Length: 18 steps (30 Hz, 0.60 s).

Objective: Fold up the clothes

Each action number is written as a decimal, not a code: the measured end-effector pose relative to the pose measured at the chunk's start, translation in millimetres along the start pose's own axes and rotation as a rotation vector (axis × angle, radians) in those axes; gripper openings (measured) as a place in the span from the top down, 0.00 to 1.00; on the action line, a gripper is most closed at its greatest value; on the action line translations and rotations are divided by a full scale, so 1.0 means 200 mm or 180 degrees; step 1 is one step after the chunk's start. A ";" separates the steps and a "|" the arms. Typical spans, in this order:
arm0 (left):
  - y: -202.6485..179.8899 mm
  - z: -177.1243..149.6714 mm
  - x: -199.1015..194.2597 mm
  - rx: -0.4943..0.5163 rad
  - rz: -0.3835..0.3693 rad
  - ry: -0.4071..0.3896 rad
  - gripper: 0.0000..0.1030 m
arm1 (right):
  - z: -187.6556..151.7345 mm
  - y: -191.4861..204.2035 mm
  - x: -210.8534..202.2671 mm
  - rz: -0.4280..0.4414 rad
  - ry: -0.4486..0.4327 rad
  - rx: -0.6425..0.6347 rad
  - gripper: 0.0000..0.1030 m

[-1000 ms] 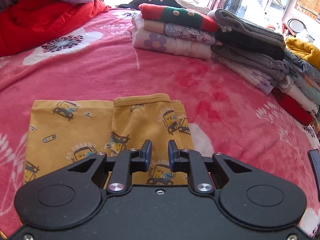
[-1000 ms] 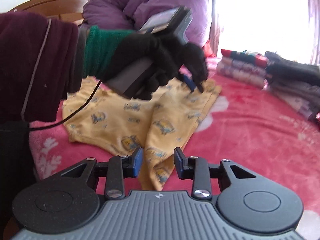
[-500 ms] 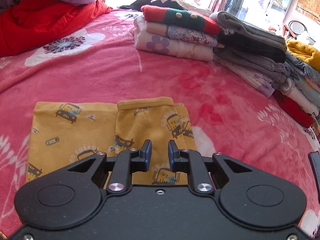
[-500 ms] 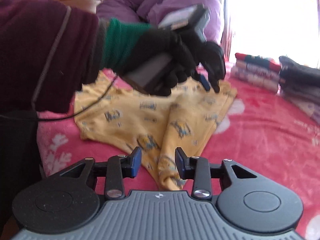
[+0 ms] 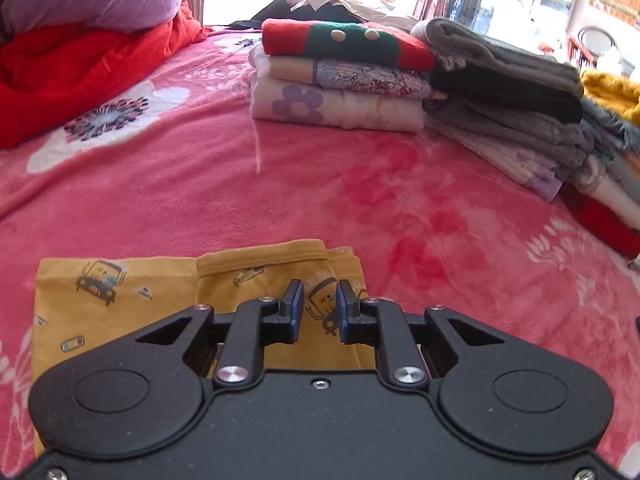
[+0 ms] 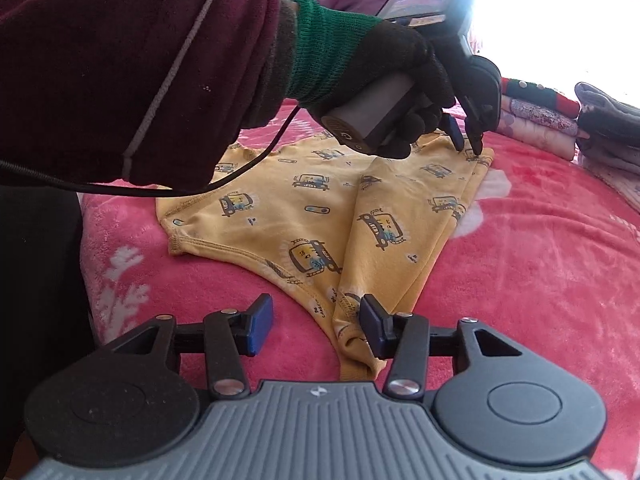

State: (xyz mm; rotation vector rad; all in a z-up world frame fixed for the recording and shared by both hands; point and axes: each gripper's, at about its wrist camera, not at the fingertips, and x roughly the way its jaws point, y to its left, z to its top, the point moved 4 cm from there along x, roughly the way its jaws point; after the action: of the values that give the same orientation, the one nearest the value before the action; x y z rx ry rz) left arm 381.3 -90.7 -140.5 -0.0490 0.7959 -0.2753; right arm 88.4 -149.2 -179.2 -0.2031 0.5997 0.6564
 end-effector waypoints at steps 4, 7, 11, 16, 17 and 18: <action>-0.03 0.01 0.04 0.0078 0.0080 0.0018 0.87 | 0.00 0.00 -0.01 0.0004 0.0003 0.0001 0.52; -0.04 0.01 0.05 0.0119 0.0158 0.0020 0.87 | 0.00 -0.01 0.00 0.0009 0.0007 0.0009 0.52; -0.05 0.01 0.07 0.0082 0.0224 0.0034 0.84 | 0.01 -0.01 0.00 0.0009 0.0005 0.0010 0.52; -0.05 0.01 0.07 0.0068 0.0303 0.0009 0.90 | 0.00 -0.01 0.00 0.0001 0.0008 0.0004 0.52; -0.04 0.01 0.07 0.0037 0.0297 -0.0002 0.97 | 0.00 -0.01 0.00 -0.0001 0.0007 0.0003 0.52; -0.03 0.01 0.06 -0.0019 0.0268 -0.0024 0.98 | 0.00 -0.01 0.00 -0.0003 0.0007 0.0003 0.52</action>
State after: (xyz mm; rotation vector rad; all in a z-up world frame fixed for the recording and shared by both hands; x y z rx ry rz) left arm 389.0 -99.2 -146.0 -0.0221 0.7893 -0.1929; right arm 89.9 -150.5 -178.9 -0.2033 0.6019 0.6551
